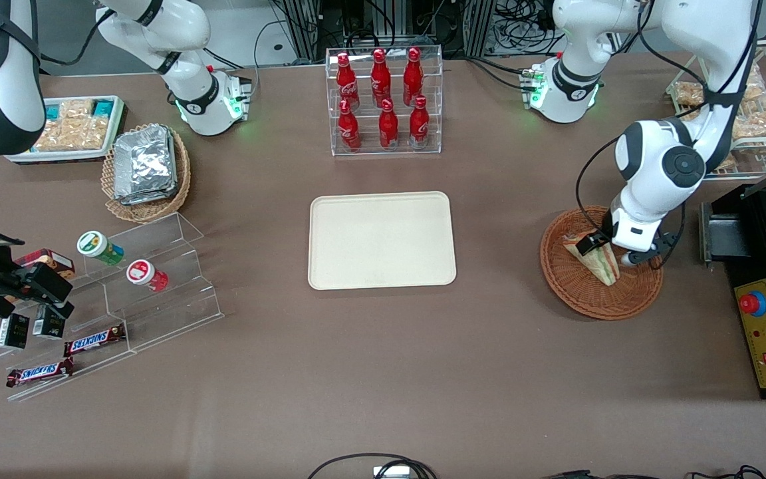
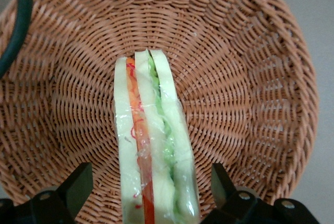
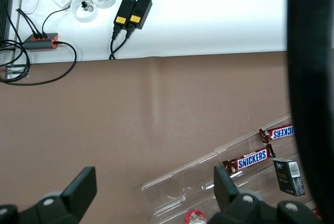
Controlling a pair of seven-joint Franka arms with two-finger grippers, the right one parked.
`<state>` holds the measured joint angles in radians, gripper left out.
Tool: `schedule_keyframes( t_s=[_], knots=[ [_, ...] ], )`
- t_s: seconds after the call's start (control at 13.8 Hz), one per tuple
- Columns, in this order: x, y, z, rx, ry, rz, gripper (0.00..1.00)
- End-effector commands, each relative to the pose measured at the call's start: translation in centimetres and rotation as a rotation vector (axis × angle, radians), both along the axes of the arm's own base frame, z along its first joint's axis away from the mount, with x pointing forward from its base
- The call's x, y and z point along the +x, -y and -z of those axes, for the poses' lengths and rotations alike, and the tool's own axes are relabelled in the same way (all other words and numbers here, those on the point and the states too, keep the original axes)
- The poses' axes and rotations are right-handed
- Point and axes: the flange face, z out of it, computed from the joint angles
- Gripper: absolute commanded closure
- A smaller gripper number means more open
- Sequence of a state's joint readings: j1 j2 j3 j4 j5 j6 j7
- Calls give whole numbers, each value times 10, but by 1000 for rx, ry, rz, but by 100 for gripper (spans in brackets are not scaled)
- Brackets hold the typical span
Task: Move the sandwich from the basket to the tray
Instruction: 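Lower the open left gripper around the sandwich and close it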
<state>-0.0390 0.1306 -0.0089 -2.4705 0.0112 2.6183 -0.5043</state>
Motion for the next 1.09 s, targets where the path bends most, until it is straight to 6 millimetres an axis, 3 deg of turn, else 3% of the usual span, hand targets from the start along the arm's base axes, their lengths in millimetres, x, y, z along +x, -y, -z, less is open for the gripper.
schedule_keyframes(
  t_s=[0.0, 0.07, 0.22, 0.44, 0.65, 0.8, 1.02],
  knots=[
    [0, 4, 6, 4, 14, -18, 5],
    [0, 4, 7, 4, 11, -30, 30],
    [0, 4, 10, 5, 5, -44, 100],
    [0, 12, 15, 5, -3, -33, 100],
    [2, 12, 6, 5, 8, -36, 100],
    [4, 13, -13, 5, 16, -29, 100],
    [17, 13, -70, 20, -22, 20, 100]
  ],
)
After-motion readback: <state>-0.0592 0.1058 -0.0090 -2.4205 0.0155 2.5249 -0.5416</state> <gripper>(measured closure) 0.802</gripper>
